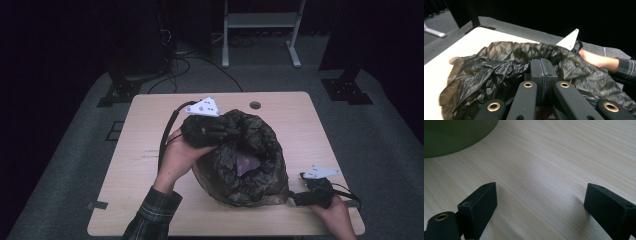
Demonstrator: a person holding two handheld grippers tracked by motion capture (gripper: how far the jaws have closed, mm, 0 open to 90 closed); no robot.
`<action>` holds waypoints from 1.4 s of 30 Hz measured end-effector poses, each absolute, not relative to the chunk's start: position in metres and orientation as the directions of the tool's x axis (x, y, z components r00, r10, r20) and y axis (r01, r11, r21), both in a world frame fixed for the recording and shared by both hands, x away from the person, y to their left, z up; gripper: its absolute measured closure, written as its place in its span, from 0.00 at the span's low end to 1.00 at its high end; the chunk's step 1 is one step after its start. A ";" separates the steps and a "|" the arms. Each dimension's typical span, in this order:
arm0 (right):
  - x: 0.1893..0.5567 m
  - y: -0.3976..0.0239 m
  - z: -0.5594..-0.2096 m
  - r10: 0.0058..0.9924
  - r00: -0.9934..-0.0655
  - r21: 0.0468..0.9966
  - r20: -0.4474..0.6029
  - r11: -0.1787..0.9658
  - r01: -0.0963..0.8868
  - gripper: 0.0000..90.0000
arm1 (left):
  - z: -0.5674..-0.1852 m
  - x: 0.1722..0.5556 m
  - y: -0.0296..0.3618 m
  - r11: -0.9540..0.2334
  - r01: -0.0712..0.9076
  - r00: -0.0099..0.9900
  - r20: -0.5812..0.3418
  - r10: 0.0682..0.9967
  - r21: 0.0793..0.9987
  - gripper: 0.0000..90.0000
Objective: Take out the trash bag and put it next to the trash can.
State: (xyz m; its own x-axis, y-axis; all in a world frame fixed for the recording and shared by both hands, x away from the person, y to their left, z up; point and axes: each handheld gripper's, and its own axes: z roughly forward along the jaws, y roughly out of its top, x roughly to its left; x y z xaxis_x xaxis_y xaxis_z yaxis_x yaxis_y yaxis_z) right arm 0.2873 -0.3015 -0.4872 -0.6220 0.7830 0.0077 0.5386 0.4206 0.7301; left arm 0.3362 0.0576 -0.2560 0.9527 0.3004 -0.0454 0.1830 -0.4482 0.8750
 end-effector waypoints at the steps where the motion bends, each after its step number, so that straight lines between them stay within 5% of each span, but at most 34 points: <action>1: 0.287 -0.302 -0.487 0.783 -0.622 0.731 0.007 0.421 0.538 0.11 | -0.256 0.337 0.053 -0.444 0.181 0.954 -0.047 0.296 0.877 1.00; 29: 0.288 -0.302 -0.487 0.781 -0.624 0.731 0.008 0.421 0.537 0.11 | -0.264 0.359 -0.025 -0.479 0.181 0.969 -0.071 0.238 0.859 0.99; 35: 0.288 -0.302 -0.487 0.782 -0.624 0.731 0.008 0.421 0.537 0.11 | -0.261 0.357 -0.018 -0.461 0.185 0.966 -0.076 0.246 0.868 0.81; 42: 0.287 -0.302 -0.487 0.782 -0.623 0.731 0.008 0.421 0.537 0.11 | -0.248 0.352 -0.002 -0.410 0.167 0.963 -0.058 0.264 0.897 0.41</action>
State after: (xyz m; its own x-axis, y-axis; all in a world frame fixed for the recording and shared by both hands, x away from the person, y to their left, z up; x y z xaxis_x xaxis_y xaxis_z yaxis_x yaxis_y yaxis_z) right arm 0.2874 -0.3016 -0.4872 -0.6232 0.7820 0.0078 0.5369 0.4206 0.7313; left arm 0.3521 -0.0020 -0.2476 0.9628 0.2639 -0.0582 0.1666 -0.4103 0.8966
